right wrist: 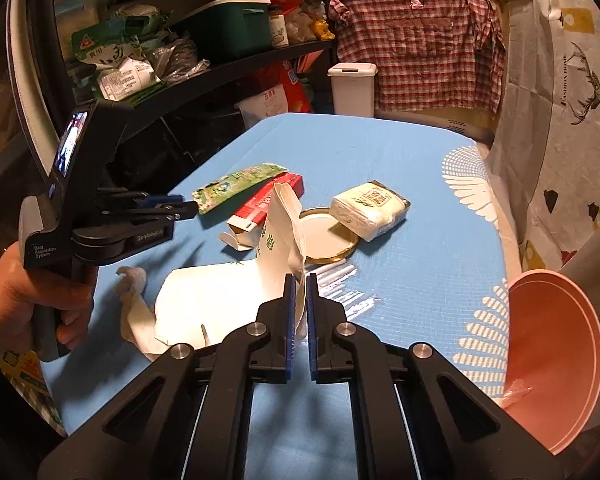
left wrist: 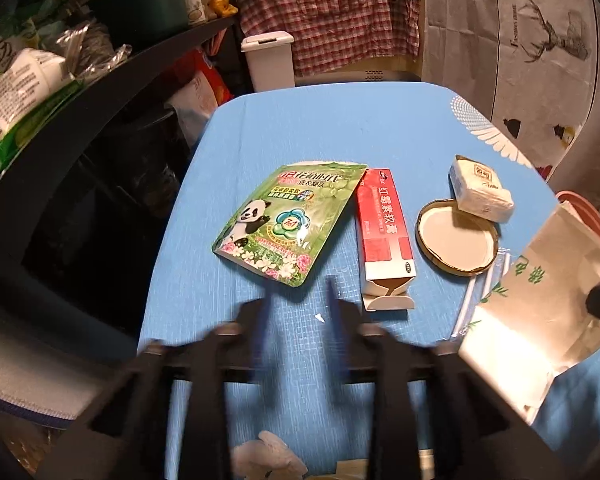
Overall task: Collect trash
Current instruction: 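Close left gripper on the green panda packet while right gripper grasps the white paper bag, then carry the green packet and white paper bag over the pink bin with both tools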
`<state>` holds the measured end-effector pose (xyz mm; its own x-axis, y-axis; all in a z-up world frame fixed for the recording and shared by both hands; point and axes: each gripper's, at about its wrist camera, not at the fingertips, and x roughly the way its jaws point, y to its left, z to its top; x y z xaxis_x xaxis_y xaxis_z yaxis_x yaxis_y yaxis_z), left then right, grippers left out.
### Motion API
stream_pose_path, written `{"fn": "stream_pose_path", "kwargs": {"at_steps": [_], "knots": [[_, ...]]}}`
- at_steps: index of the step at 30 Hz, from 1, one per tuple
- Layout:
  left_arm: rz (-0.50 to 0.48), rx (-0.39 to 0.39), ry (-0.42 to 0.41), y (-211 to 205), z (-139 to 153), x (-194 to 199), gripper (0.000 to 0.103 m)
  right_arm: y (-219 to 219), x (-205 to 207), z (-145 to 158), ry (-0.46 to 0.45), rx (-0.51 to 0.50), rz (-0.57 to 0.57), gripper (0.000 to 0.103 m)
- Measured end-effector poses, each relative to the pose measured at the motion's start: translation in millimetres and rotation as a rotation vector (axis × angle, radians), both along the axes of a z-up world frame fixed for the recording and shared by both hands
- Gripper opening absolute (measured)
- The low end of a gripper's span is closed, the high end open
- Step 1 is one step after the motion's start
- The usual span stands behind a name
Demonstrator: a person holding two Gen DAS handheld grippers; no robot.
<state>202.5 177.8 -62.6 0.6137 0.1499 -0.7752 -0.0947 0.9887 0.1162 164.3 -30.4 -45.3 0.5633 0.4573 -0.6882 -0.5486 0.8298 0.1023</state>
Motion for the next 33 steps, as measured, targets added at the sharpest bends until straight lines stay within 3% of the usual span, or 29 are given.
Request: {"fn": "stream_pose_path", "kwargs": {"at_steps": [11,19,24,26,33], "knots": [[0.026,0.068,0.061,-6,-21,32,0.05,-6,13,-8,0.026,0.001,-0.009,0.006],[0.062,0.137,0.07,-10,-29,50,0.049,-7,19,-15,0.037,0.0,-0.002,0.006],[0.077,0.147,0.071,-8,-26,50,0.037,-7,15,-12,0.031,0.001,0.006,0.006],[0.077,0.152,0.073,-7,-25,48,0.018,-7,14,-11,0.028,0.001,0.007,0.006],[0.094,0.117,0.016,-1,-6,38,0.005,-13,9,-6,0.014,0.002,-0.003,0.006]]}}
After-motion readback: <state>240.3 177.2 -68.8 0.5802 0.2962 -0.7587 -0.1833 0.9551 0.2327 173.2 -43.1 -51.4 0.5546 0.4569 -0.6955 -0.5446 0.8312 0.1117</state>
